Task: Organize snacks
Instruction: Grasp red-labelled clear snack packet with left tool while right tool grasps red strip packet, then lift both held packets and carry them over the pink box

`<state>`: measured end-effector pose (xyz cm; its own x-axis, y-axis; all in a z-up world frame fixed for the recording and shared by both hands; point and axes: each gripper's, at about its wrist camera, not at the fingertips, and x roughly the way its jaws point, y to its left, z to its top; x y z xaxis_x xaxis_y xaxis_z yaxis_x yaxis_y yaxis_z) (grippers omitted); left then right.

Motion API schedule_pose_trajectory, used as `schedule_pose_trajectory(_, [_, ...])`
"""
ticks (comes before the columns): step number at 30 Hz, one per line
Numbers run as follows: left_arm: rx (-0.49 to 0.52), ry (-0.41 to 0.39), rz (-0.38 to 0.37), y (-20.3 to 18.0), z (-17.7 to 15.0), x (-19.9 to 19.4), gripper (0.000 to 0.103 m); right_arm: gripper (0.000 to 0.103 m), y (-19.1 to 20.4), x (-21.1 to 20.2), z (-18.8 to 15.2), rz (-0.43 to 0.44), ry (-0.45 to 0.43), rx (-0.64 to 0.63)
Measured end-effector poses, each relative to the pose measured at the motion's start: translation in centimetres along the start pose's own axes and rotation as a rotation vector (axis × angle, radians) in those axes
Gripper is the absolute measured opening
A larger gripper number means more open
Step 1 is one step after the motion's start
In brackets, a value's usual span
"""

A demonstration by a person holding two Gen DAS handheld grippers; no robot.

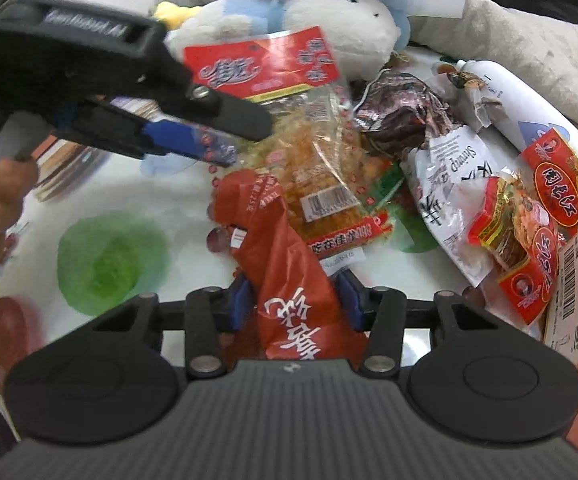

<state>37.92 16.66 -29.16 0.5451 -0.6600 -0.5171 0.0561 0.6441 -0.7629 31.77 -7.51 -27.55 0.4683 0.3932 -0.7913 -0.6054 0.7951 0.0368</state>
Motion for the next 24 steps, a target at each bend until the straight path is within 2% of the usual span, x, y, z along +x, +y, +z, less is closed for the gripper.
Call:
schedule_pose_trajectory(4, [0.012,0.023,0.024,-0.5,0.4,1.5,0.049,0.046,-0.2,0.0,-0.1,0.008,-0.002,0.007])
schedule_pose_trajectory(8, [0.032,0.055,0.094,-0.8,0.9,3.7,0.049,0.045,0.0,0.0,-0.1,0.003,-0.005,-0.008])
schedule_pose_trajectory(17, [-0.013,0.076,0.156,-1.3,1.9,5.7,0.049,0.04,0.4,-0.3,-0.5,-0.003,-0.003,-0.023])
schedule_pose_trajectory(21, [0.049,0.111,0.232,-3.0,2.3,6.6,0.05,0.04,0.6,-0.8,-0.8,-0.015,-0.003,-0.01])
schedule_pose_trajectory(24, [0.08,0.136,0.27,-4.0,2.3,7.2,0.058,0.039,0.8,-1.4,-1.3,-0.039,0.013,-0.008])
